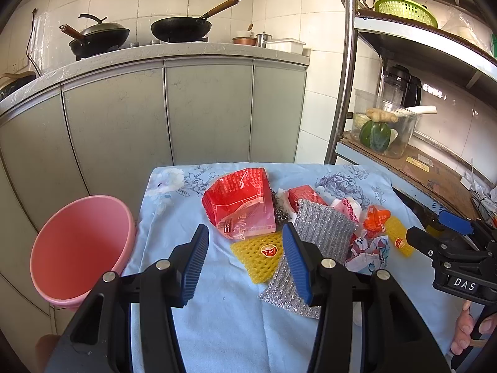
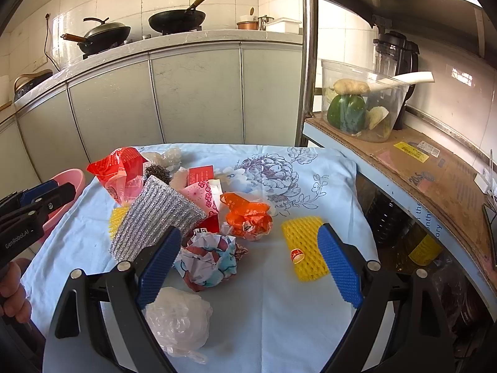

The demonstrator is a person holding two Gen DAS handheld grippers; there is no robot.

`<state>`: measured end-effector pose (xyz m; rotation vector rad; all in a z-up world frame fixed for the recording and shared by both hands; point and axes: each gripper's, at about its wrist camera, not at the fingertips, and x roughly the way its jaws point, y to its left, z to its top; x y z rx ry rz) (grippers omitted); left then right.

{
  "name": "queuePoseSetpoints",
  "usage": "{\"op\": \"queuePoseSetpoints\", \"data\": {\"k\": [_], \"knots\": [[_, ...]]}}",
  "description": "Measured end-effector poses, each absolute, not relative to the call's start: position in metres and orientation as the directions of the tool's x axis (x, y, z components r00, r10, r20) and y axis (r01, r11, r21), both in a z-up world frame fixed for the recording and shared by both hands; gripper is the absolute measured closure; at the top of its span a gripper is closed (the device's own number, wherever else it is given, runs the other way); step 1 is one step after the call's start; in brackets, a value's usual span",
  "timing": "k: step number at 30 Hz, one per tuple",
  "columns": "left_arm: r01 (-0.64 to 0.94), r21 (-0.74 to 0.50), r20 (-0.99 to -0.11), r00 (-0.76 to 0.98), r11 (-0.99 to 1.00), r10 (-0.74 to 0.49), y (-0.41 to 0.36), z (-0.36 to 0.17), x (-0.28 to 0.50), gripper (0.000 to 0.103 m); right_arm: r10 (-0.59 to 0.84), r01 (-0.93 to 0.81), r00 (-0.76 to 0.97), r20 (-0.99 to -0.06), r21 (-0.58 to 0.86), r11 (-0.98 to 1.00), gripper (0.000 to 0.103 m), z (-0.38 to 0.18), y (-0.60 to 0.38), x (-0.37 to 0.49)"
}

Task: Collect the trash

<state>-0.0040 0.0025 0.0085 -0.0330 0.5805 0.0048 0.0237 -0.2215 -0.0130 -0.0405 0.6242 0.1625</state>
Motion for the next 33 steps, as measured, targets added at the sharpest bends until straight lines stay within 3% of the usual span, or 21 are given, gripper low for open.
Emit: {"op": "queuePoseSetpoints", "data": {"k": [33], "knots": [[0.004,-0.045,-0.528,0.849,0.999,-0.028,0.0009,0.0155,-0.0076,0.054,0.156,-0.177,0.814,-0.559,0.016,0.984,0.013,-0.0099,-0.2192,0.0184]]}}
